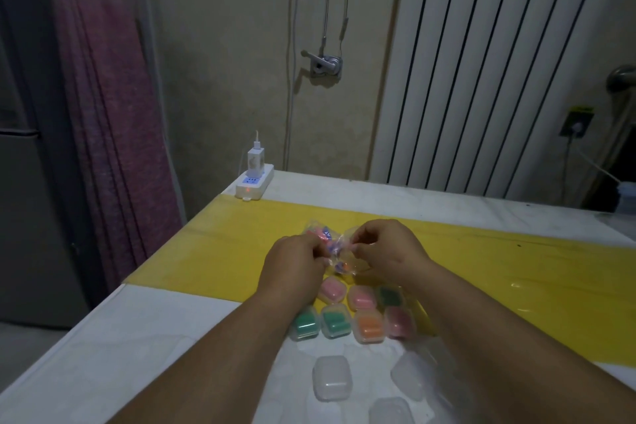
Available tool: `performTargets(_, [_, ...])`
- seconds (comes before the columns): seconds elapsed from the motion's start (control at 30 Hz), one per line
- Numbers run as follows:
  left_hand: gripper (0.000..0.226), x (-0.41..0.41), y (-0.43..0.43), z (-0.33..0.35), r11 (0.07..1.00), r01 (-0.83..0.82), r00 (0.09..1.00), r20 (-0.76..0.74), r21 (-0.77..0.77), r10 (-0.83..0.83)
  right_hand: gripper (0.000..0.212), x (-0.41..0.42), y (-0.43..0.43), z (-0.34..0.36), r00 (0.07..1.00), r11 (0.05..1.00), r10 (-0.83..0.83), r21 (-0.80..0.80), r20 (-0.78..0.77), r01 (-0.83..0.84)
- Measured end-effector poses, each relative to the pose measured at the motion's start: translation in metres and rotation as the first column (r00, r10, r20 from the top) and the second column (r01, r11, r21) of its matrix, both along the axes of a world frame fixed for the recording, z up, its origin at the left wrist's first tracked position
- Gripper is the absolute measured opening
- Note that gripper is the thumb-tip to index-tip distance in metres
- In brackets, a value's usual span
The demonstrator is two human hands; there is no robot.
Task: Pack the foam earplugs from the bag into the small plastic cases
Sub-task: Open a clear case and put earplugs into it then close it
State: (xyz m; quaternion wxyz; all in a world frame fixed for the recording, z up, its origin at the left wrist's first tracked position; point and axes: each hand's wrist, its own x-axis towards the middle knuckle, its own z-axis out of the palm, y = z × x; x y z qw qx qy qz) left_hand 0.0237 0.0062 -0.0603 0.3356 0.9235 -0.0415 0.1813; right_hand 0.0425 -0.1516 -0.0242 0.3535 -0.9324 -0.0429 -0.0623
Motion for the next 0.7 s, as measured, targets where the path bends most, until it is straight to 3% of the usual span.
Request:
performTargets(0.2, [0.010, 0.000, 0.000, 0.000, 0.999, -0.028, 1.000, -0.015, -0.031, 0.027, 0.016, 0.001, -0.005, 0.004, 1.000, 1.000, -0.018, -0.006, -0.022, 0.018])
performTargets(0.43, [0.015, 0.004, 0.003, -0.001, 0.988, -0.095, 0.995, -0.017, -0.119, 0.093, 0.012, 0.001, -0.014, 0.007, 0.999, 0.993, -0.024, 0.111, -0.028, 0.027])
performTargets(0.57, [0.017, 0.005, 0.005, 0.001, 0.981, -0.110, 0.994, -0.032, -0.159, 0.106, 0.018, 0.003, -0.009, 0.007, 1.000, 1.000, 0.017, -0.014, 0.001, -0.017])
performTargets(0.7, [0.015, 0.004, 0.003, 0.002, 0.985, -0.105, 0.994, -0.048, -0.137, 0.100, 0.023, 0.008, 0.007, 0.006, 0.995, 0.964, 0.094, -0.250, -0.014, -0.094])
